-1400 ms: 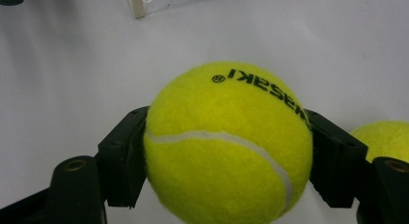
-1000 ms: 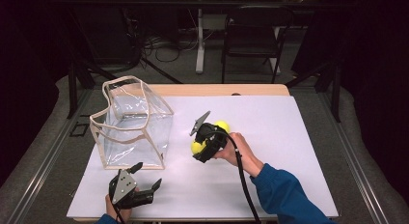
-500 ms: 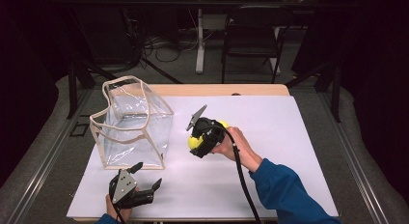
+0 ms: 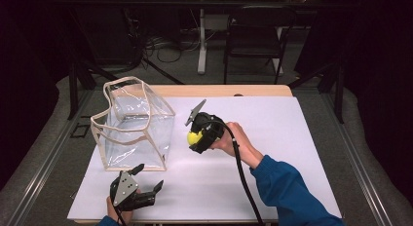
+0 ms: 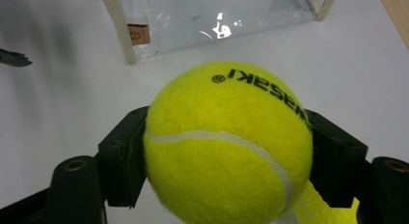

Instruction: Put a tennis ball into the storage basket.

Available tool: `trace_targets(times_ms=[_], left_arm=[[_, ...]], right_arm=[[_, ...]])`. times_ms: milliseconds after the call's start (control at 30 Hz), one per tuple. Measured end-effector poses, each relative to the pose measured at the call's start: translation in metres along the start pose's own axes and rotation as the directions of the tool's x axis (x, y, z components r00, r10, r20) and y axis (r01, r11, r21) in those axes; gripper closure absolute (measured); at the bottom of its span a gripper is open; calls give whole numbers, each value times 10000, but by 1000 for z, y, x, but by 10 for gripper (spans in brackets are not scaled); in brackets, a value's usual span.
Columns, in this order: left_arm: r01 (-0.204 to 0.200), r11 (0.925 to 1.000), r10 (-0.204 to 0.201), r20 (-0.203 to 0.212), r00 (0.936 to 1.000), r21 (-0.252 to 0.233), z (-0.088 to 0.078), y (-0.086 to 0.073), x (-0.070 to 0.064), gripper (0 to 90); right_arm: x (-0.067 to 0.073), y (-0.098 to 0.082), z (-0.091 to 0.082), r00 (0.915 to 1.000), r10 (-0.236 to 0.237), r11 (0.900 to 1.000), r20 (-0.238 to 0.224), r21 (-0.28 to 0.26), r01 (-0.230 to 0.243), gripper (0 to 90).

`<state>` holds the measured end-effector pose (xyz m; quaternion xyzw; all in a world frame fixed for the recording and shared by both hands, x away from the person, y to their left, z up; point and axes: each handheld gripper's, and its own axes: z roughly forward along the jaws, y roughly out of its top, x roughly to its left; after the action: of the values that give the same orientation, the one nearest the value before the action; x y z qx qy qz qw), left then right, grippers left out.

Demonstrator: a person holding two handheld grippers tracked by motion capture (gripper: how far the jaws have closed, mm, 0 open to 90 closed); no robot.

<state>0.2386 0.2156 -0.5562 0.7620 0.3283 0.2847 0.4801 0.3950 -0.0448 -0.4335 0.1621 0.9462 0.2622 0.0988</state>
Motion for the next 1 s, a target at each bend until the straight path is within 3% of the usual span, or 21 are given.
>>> trace_targets(times_ms=[1000], left_arm=[[10, 10000, -10, -21, 10000, -66, 0, 0, 0, 160]], right_arm=[[-14, 28, -4, 9999, 100, 9997, 41, -210, -99, 261]])
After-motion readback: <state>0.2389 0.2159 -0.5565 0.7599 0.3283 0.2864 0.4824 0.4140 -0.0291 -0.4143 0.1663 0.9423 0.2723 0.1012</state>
